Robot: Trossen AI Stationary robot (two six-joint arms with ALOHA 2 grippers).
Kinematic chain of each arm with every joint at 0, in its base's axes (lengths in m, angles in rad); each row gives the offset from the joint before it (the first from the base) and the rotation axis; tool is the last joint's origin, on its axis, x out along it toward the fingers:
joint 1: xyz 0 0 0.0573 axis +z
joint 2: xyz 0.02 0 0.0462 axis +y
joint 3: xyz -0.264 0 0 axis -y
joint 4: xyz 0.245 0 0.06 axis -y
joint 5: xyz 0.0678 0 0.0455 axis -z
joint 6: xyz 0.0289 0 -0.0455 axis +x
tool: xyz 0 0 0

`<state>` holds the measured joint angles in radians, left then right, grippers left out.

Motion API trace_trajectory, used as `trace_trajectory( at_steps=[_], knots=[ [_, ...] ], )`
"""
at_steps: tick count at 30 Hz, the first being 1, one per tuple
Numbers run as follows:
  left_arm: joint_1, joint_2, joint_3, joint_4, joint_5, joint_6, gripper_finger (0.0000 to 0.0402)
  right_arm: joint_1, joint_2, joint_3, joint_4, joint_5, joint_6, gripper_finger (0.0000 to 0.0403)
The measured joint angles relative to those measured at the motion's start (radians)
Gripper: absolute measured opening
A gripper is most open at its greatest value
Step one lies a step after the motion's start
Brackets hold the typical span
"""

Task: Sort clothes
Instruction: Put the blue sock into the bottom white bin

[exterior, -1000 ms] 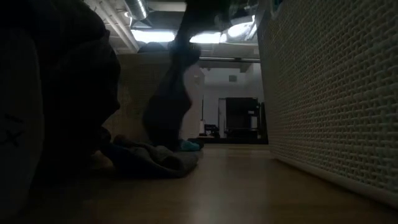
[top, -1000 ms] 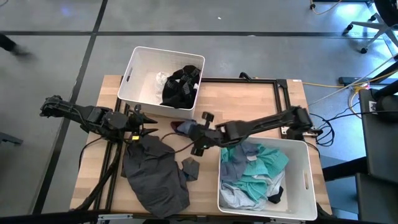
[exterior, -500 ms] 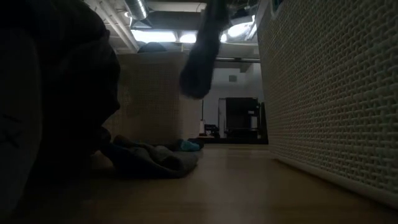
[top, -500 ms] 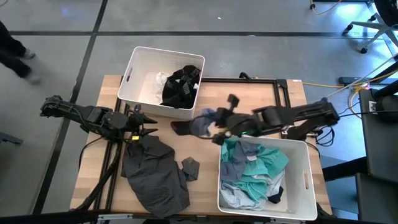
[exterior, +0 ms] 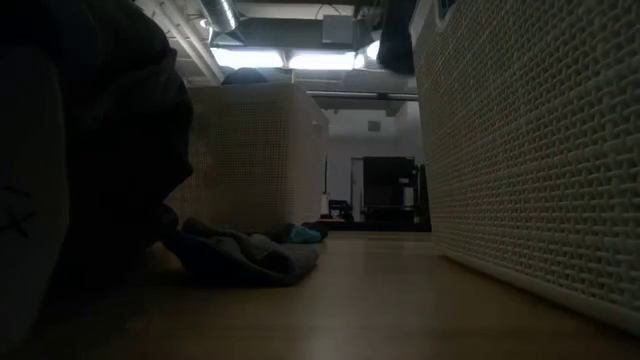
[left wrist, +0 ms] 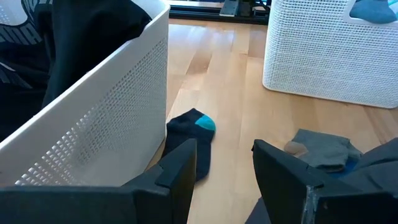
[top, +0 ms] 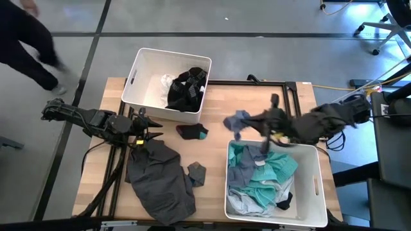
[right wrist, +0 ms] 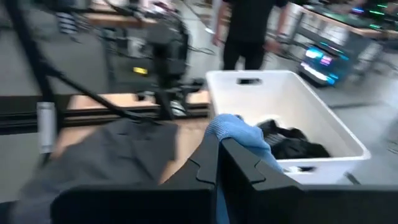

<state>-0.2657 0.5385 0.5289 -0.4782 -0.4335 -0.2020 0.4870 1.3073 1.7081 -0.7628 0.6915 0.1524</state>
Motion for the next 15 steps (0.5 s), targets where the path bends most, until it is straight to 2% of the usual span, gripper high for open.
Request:
trace_trajectory(
  at_steps=[6,15],
  knots=[
    [0.0,0.0,0.0,0.0,-0.001,-0.004,0.0147,0.167,-0.046,0.0,-0.008,-0.003,0.04,0.0012],
    [0.0,0.0,0.0,0.0,-0.001,-0.008,0.0147,0.376,-0.051,0.0,-0.116,-0.003,0.258,0.0012]
  ],
)
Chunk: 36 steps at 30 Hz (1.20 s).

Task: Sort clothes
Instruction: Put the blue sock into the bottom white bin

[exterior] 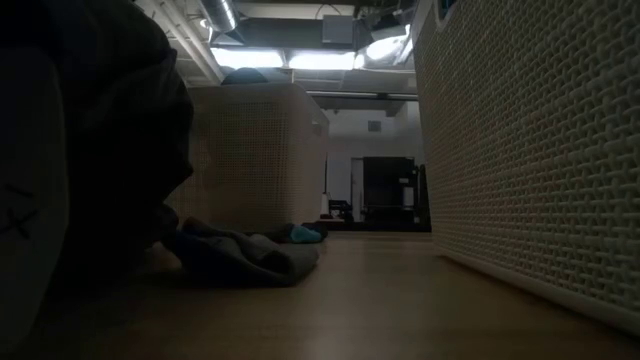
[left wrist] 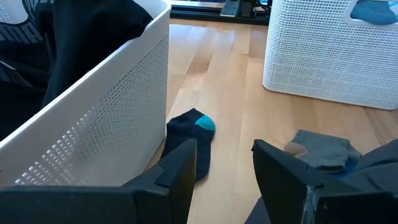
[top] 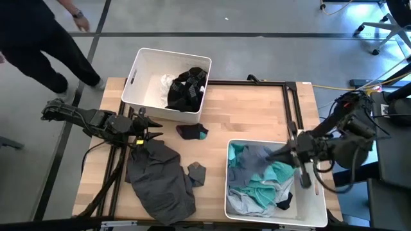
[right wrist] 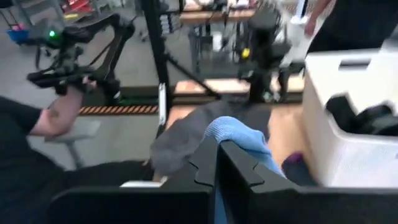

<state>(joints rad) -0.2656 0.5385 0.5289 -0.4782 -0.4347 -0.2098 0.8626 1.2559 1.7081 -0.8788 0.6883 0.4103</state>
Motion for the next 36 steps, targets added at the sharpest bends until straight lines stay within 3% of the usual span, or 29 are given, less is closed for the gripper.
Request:
trace_trajectory(
  at_steps=[11,18,25,36],
  knots=[
    [0.0,0.0,0.0,0.004,-0.001,-0.004,0.0147,0.018,0.142,-0.01,-0.509,0.163,0.492,0.0012],
    [0.0,0.0,0.0,0.004,0.0,-0.004,0.0147,-0.048,0.257,-0.156,-0.466,0.166,0.542,0.0012],
    [0.0,0.0,0.0,0.01,-0.001,0.0,0.0147,-0.182,0.347,-0.282,-0.427,-0.055,0.524,0.0029],
    [0.0,0.0,0.0,0.012,0.0,0.001,0.0147,-0.357,0.369,-0.248,-0.462,-0.49,0.475,0.0166]
  ],
)
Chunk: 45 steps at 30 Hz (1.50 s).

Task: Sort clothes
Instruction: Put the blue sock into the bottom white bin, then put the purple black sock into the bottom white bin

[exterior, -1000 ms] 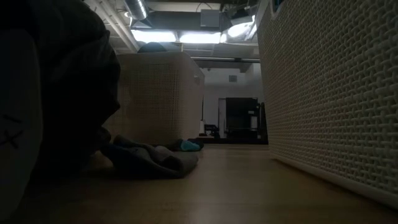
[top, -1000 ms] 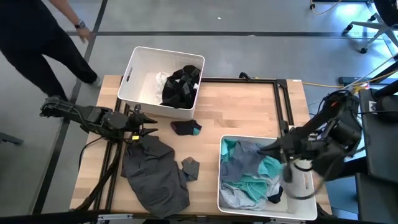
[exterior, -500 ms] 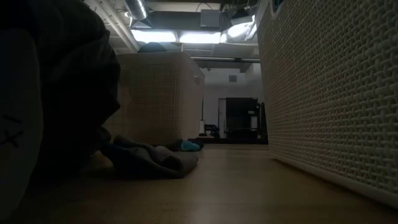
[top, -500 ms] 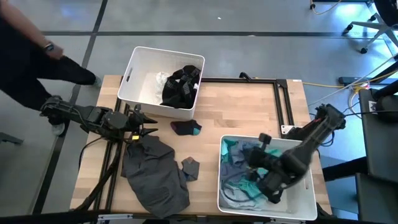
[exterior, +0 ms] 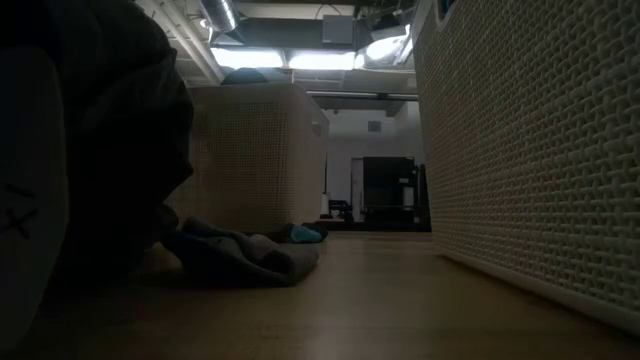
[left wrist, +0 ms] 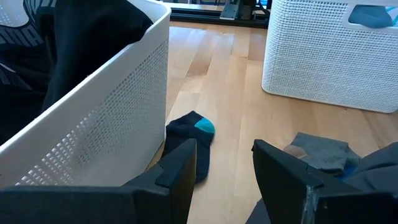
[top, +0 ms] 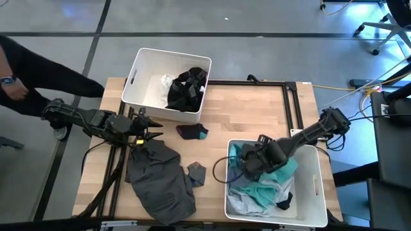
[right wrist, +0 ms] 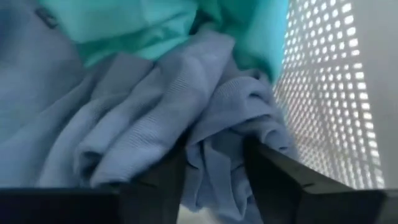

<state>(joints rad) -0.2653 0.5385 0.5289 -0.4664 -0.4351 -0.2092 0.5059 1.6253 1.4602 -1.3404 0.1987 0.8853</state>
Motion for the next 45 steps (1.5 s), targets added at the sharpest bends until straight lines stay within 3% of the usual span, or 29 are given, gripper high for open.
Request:
trace_trajectory(
  at_steps=[4,9,11,16,20,25,31,39,45],
  knots=[
    [0.0,0.0,0.0,0.0,0.0,0.0,0.0147,-0.041,0.0,0.106,-0.051,-0.11,0.004,0.0198],
    [0.0,0.0,0.0,0.0,0.0,0.0,0.0147,-0.086,-0.001,0.275,-0.073,-0.089,-0.037,0.0211],
    [0.0,0.0,0.0,0.0,0.0,0.004,0.0147,-0.103,-0.001,0.337,-0.06,-0.003,-0.089,0.0211],
    [0.0,0.0,0.0,0.0,0.0,0.007,0.0147,-0.152,-0.003,0.393,0.094,0.364,-0.251,0.0211],
    [0.0,0.0,0.0,0.0,0.0,0.007,0.0147,-0.213,0.012,0.354,0.285,0.516,-0.415,0.0211],
    [0.0,0.0,0.0,0.003,0.0,0.007,0.0147,-0.328,0.095,0.292,0.448,0.383,-0.551,0.0211],
    [0.0,0.0,0.0,0.006,0.0,0.01,0.0147,-0.429,0.245,0.234,0.513,0.224,-0.576,0.0211],
    [0.0,0.0,0.0,0.01,0.0,0.009,0.0147,-0.475,0.428,0.232,0.643,0.136,-0.576,0.0211],
    [0.001,0.0,0.0,0.006,0.0,0.009,0.0147,-0.482,0.515,0.232,0.692,0.129,-0.57,0.0211]
  ],
)
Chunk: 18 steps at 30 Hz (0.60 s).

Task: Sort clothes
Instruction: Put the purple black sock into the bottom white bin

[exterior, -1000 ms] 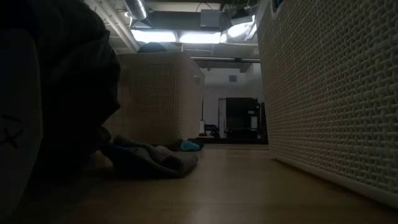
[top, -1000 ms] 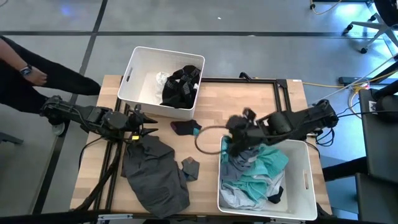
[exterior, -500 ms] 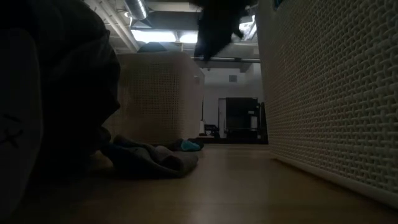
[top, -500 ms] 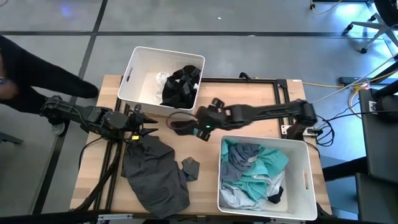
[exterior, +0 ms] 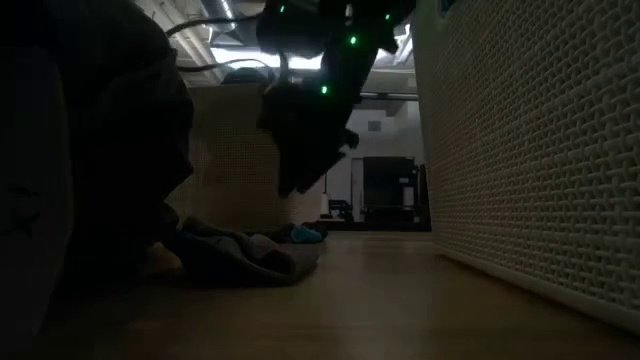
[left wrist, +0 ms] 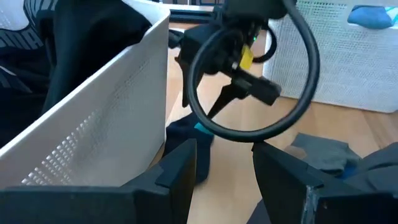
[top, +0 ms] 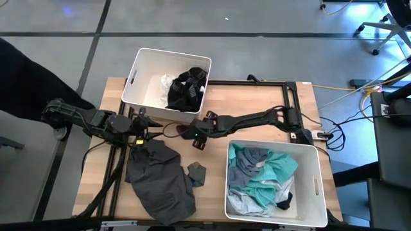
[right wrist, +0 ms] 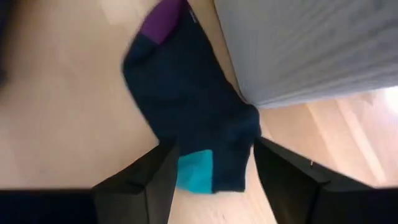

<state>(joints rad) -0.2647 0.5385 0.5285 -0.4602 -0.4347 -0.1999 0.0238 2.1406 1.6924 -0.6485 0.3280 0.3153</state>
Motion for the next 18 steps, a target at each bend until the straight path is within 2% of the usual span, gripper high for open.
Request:
trace_trajectory(
  at_steps=[18],
  knots=[
    [0.0,0.0,-0.001,0.0,0.0,-0.001,0.0147,-0.016,0.124,0.0,0.037,-0.002,0.022,0.0209]
  ],
)
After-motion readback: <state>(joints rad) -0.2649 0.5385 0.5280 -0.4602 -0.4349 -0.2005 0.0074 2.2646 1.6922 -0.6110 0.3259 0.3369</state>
